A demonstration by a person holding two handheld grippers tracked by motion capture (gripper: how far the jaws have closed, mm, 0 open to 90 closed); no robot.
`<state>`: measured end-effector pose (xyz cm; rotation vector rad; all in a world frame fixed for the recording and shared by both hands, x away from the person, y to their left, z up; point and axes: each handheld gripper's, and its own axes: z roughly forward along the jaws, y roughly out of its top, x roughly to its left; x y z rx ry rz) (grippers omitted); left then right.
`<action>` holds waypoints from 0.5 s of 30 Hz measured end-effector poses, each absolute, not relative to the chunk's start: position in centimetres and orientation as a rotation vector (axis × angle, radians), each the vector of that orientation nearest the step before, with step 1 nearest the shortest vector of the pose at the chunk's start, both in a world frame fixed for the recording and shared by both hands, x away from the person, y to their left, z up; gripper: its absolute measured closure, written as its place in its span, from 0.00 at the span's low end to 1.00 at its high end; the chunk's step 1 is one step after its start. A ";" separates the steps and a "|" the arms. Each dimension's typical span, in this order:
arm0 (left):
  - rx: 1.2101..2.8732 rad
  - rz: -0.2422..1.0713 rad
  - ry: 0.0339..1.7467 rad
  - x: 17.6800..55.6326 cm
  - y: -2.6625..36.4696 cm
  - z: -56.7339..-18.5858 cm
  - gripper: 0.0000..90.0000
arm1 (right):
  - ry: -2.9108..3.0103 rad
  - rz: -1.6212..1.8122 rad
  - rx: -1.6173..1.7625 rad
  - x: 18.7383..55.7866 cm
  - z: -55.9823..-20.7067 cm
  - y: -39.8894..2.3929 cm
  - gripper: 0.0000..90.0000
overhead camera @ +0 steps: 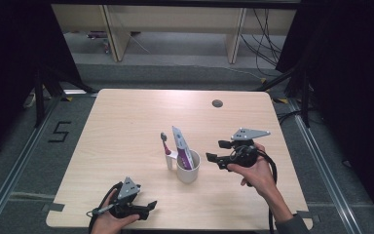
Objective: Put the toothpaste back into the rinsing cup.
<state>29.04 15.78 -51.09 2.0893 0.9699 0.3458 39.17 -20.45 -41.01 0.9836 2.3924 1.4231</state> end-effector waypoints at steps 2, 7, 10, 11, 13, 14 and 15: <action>2.089 0.346 0.972 29.0 15.8 -51.1 0.20 | 2.381 1.416 1.039 38.9 -41.1 -20.9 0.30; 2.082 0.353 0.984 29.1 15.8 -51.0 0.20 | 2.369 1.423 1.071 38.7 -41.3 -21.7 0.29; 2.076 0.348 0.983 29.1 15.8 -51.0 0.20 | 2.357 1.415 1.062 38.6 -41.3 -22.2 0.28; 2.079 0.352 0.982 29.1 15.9 -51.0 0.20 | 2.353 1.415 1.065 38.6 -41.3 -22.3 0.27; 2.080 0.351 0.984 29.1 15.9 -51.0 0.20 | 2.342 1.404 1.080 38.4 -41.4 -22.7 0.26; 2.078 0.352 0.986 29.1 15.8 -51.0 0.20 | 2.339 1.399 1.071 38.4 -41.4 -22.9 0.26; 2.074 0.353 0.978 29.1 15.8 -51.0 0.20 | 2.337 1.404 1.087 38.3 -41.6 -23.1 0.25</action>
